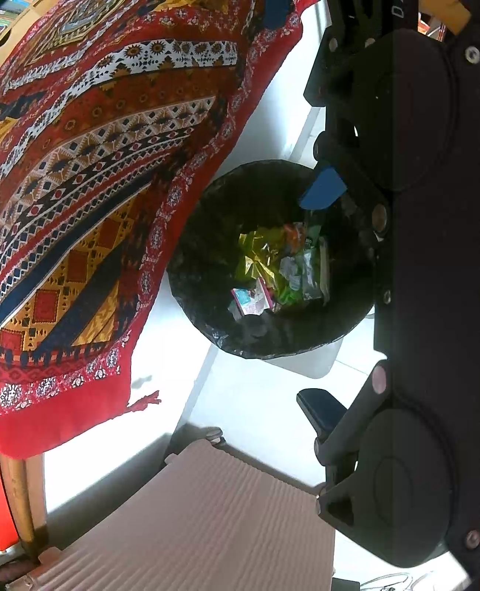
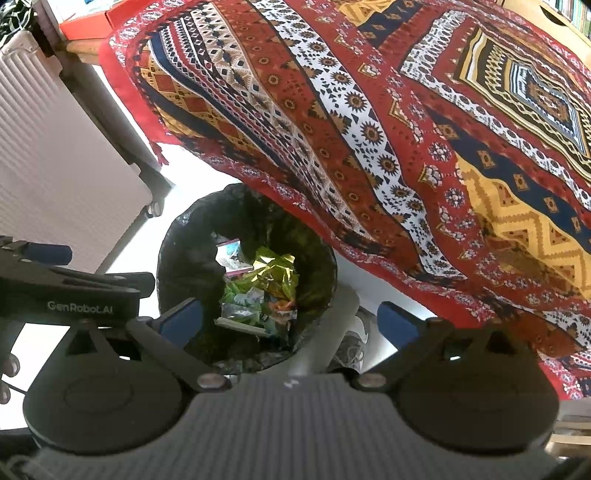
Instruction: Organize books
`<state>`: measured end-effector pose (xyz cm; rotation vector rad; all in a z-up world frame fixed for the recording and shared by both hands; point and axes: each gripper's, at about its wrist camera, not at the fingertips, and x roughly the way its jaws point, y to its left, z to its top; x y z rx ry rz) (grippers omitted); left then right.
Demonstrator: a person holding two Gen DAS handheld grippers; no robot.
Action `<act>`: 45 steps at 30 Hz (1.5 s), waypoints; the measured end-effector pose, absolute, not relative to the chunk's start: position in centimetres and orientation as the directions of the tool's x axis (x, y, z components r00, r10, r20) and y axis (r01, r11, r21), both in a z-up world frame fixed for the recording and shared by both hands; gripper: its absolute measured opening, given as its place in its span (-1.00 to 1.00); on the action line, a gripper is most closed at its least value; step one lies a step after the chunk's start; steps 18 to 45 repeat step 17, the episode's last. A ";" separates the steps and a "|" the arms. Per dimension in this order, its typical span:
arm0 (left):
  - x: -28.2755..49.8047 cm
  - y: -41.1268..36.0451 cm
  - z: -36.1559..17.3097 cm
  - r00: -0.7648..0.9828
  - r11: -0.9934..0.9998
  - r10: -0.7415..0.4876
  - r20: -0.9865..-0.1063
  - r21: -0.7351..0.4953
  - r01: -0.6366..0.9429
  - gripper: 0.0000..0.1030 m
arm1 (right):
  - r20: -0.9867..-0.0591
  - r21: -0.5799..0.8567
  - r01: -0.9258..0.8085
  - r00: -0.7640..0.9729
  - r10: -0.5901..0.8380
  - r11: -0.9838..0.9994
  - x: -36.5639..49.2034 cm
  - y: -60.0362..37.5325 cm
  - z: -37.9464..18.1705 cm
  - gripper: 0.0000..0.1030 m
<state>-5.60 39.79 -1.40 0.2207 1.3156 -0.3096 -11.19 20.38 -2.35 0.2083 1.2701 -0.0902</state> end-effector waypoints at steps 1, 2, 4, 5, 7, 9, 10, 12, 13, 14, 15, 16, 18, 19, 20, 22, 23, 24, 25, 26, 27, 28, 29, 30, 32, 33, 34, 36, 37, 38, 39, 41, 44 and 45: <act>-5.5 39.8 -1.4 0.220 0.939 -0.098 -0.971 -0.018 0.343 1.00 | -0.954 0.105 0.183 0.296 0.047 0.978 -11.2 20.4 -2.4 1.00; -5.5 39.9 -1.4 0.220 0.941 -0.101 -0.970 -0.021 0.339 1.00 | -0.954 0.104 0.184 0.297 0.046 0.977 -11.2 20.4 -2.3 1.00; -5.5 39.8 -1.3 0.220 0.941 -0.103 -0.970 -0.023 0.337 1.00 | -0.953 0.103 0.183 0.299 0.045 0.978 -11.2 20.4 -2.3 1.00; -5.6 39.8 -1.3 0.222 0.941 -0.103 -0.970 -0.022 0.339 1.00 | -0.953 0.103 0.184 0.299 0.044 0.977 -11.2 20.4 -2.2 1.00; -5.6 39.8 -1.3 0.221 0.939 -0.106 -0.969 -0.024 0.344 1.00 | -0.953 0.104 0.185 0.298 0.045 0.977 -11.2 20.4 -2.2 1.00; -5.7 39.7 -1.3 0.220 0.937 -0.109 -0.969 -0.026 0.349 1.00 | -0.954 0.105 0.185 0.297 0.047 0.977 -11.2 20.5 -2.3 1.00; -5.7 39.7 -1.3 0.221 0.935 -0.111 -0.969 -0.027 0.353 1.00 | -0.954 0.106 0.184 0.297 0.048 0.977 -11.2 20.5 -2.3 1.00; -5.8 39.7 -1.3 0.226 0.934 -0.115 -0.967 -0.028 0.357 1.00 | -0.954 0.105 0.183 0.298 0.047 0.978 -11.2 20.6 -2.3 1.00; -5.8 39.7 -1.3 0.230 0.933 -0.113 -0.967 -0.024 0.359 1.00 | -0.953 0.105 0.181 0.298 0.047 0.978 -11.2 20.6 -2.3 1.00; -5.8 39.6 -1.2 0.233 0.932 -0.110 -0.966 -0.019 0.363 1.00 | -0.953 0.104 0.181 0.299 0.046 0.978 -11.1 20.6 -2.3 1.00; -5.9 39.5 -1.2 0.237 0.930 -0.108 -0.966 -0.015 0.367 1.00 | -0.953 0.104 0.180 0.300 0.046 0.978 -11.2 20.6 -2.2 1.00; -5.9 39.4 -1.1 0.238 0.928 -0.111 -0.965 -0.015 0.372 1.00 | -0.953 0.105 0.180 0.300 0.048 0.978 -11.2 20.6 -2.2 1.00; -5.9 39.4 -1.1 0.239 0.927 -0.115 -0.964 -0.018 0.376 1.00 | -0.953 0.106 0.180 0.299 0.048 0.978 -11.2 20.6 -2.3 1.00; -5.9 39.4 -1.1 0.239 0.927 -0.115 -0.964 -0.018 0.376 1.00 | -0.953 0.106 0.180 0.299 0.048 0.978 -11.2 20.6 -2.3 1.00; -5.9 39.4 -1.1 0.239 0.927 -0.115 -0.964 -0.018 0.376 1.00 | -0.953 0.106 0.180 0.299 0.048 0.978 -11.2 20.6 -2.3 1.00; -5.9 39.4 -1.1 0.239 0.927 -0.115 -0.964 -0.018 0.376 1.00 | -0.953 0.106 0.180 0.299 0.048 0.978 -11.2 20.6 -2.3 1.00; -5.9 39.4 -1.1 0.239 0.927 -0.115 -0.964 -0.018 0.376 1.00 | -0.953 0.106 0.180 0.299 0.048 0.978 -11.2 20.6 -2.3 1.00; -5.9 39.4 -1.1 0.239 0.927 -0.115 -0.964 -0.018 0.376 1.00 | -0.953 0.106 0.180 0.299 0.048 0.978 -11.2 20.6 -2.3 1.00; -5.9 39.4 -1.1 0.239 0.927 -0.115 -0.964 -0.018 0.376 1.00 | -0.953 0.106 0.180 0.299 0.048 0.978 -11.2 20.6 -2.3 1.00; -5.9 39.4 -1.1 0.239 0.927 -0.115 -0.964 -0.018 0.376 1.00 | -0.953 0.106 0.180 0.299 0.048 0.978 -11.2 20.6 -2.3 1.00; -5.9 39.4 -1.1 0.239 0.927 -0.115 -0.964 -0.018 0.376 1.00 | -0.953 0.106 0.180 0.299 0.048 0.978 -11.2 20.6 -2.3 1.00; -5.9 39.4 -1.1 0.239 0.927 -0.115 -0.964 -0.018 0.376 1.00 | -0.953 0.106 0.180 0.299 0.048 0.978 -11.2 20.6 -2.3 1.00; -5.9 39.4 -1.1 0.239 0.927 -0.115 -0.964 -0.018 0.376 1.00 | -0.953 0.106 0.180 0.299 0.048 0.978 -11.2 20.6 -2.3 1.00; -5.9 39.4 -1.1 0.239 0.927 -0.115 -0.964 -0.018 0.376 1.00 | -0.953 0.106 0.180 0.299 0.048 0.978 -11.2 20.6 -2.3 1.00; -5.9 39.4 -1.1 0.239 0.927 -0.115 -0.964 -0.018 0.376 1.00 | -0.953 0.106 0.180 0.299 0.048 0.978 -11.2 20.6 -2.3 1.00; -5.9 39.4 -1.1 0.239 0.927 -0.115 -0.964 -0.018 0.376 1.00 | -0.953 0.106 0.180 0.299 0.048 0.978 -11.2 20.6 -2.3 1.00; -5.9 39.4 -1.1 0.239 0.927 -0.115 -0.964 -0.018 0.376 1.00 | -0.953 0.106 0.180 0.299 0.048 0.978 -11.2 20.6 -2.3 1.00; -5.9 39.4 -1.1 0.239 0.927 -0.115 -0.964 -0.018 0.376 1.00 | -0.953 0.106 0.180 0.299 0.048 0.978 -11.2 20.6 -2.3 1.00; -5.9 39.4 -1.1 0.239 0.927 -0.115 -0.964 -0.018 0.376 1.00 | -0.953 0.106 0.180 0.299 0.048 0.978 -11.2 20.6 -2.3 1.00; -5.9 39.4 -1.1 0.239 0.927 -0.115 -0.964 -0.018 0.376 1.00 | -0.953 0.106 0.180 0.299 0.048 0.978 -11.2 20.6 -2.3 1.00; -5.9 39.4 -1.1 0.239 0.927 -0.115 -0.964 -0.018 0.376 1.00 | -0.953 0.106 0.180 0.299 0.048 0.978 -11.2 20.6 -2.3 1.00; -5.9 39.4 -1.1 0.239 0.927 -0.115 -0.964 -0.018 0.376 1.00 | -0.953 0.106 0.180 0.299 0.048 0.978 -11.2 20.6 -2.3 1.00; -5.9 39.4 -1.1 0.239 0.927 -0.115 -0.964 -0.018 0.376 1.00 | -0.953 0.106 0.180 0.299 0.048 0.978 -11.2 20.6 -2.3 1.00; -5.9 39.4 -1.1 0.239 0.927 -0.115 -0.964 -0.018 0.376 1.00 | -0.953 0.106 0.180 0.299 0.048 0.978 -11.2 20.6 -2.3 1.00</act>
